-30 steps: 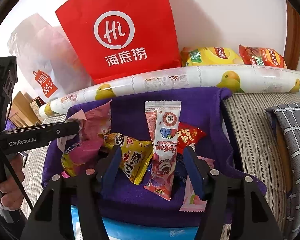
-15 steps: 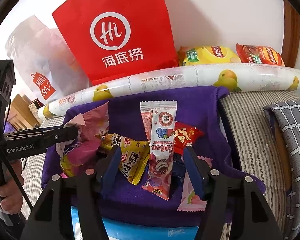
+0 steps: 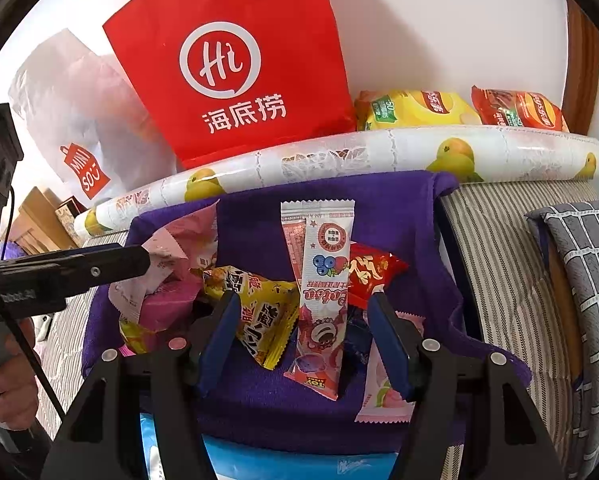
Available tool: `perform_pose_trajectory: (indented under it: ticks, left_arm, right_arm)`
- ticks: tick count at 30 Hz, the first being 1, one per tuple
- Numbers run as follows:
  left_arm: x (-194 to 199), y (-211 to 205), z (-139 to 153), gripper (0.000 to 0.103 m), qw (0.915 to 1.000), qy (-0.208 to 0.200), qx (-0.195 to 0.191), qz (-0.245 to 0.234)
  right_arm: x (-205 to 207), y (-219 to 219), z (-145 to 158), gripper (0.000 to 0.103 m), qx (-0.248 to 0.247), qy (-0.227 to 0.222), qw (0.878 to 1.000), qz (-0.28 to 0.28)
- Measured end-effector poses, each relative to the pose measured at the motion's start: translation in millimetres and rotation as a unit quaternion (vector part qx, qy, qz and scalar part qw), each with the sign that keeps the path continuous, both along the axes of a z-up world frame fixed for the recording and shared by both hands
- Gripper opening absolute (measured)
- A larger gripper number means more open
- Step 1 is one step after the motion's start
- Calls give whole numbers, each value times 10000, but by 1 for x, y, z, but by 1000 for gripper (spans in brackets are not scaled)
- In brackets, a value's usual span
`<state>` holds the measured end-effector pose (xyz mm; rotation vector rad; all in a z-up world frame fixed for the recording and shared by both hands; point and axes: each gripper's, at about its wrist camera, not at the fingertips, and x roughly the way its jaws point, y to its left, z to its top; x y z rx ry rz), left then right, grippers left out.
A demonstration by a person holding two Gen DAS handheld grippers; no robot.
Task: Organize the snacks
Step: 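Open right tool to drop pink stick packet while left tool releases pastry packet, then withdraw both open tools from the towel toward the remaining snacks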
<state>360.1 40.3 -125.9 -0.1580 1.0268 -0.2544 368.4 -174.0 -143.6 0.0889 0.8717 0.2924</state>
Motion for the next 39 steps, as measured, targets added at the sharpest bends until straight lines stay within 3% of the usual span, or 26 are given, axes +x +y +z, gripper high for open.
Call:
perform_pose_trajectory:
  ticks: [9, 18, 24, 26, 31, 39]
  left_arm:
    - [-10, 0, 16, 65, 9998, -131, -124, -2]
    - [-33, -18, 40, 65, 9992, -297, -179, -179]
    - [-69, -28, 75, 65, 9958, -843, -7, -365]
    - [-79, -23, 78, 65, 9959, -844, 25, -328]
    - [-106, 3, 72, 65, 9973, -718, 115, -100]
    - [-151, 44, 29, 65, 9986, -309, 308, 288]
  right_arm:
    - [-17, 0, 12, 65, 34, -46, 9999, -107]
    - [-69, 3, 48, 67, -431, -238, 9987, -140]
    - [-112, 2, 61, 67, -300, -246, 9991, -172]
    - [-125, 4, 61, 67, -193, -157, 9997, -89]
    - [-151, 15, 59, 67, 56, -197, 9998, 71]
    - [-178, 55, 41, 59, 12, -176, 9985, 511]
